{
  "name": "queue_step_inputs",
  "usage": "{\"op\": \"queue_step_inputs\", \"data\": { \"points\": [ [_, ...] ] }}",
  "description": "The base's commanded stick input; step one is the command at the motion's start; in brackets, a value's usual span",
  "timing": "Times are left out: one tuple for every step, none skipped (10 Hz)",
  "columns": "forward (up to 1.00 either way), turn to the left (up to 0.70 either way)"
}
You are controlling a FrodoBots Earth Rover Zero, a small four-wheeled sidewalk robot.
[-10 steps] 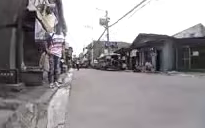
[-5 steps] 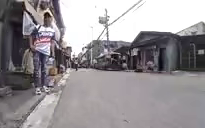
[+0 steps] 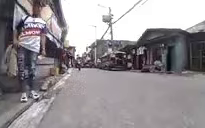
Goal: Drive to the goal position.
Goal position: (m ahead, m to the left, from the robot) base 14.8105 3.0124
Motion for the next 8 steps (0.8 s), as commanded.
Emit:
{"op": "queue_step_inputs", "data": {
  "points": [
    [1.0, 0.0],
    [1.0, 0.0],
    [1.0, 0.0],
    [1.0, 0.0],
    [1.0, 0.27],
    [1.0, 0.27],
    [1.0, 0.11],
    [1.0, 0.0]
  ]
}}
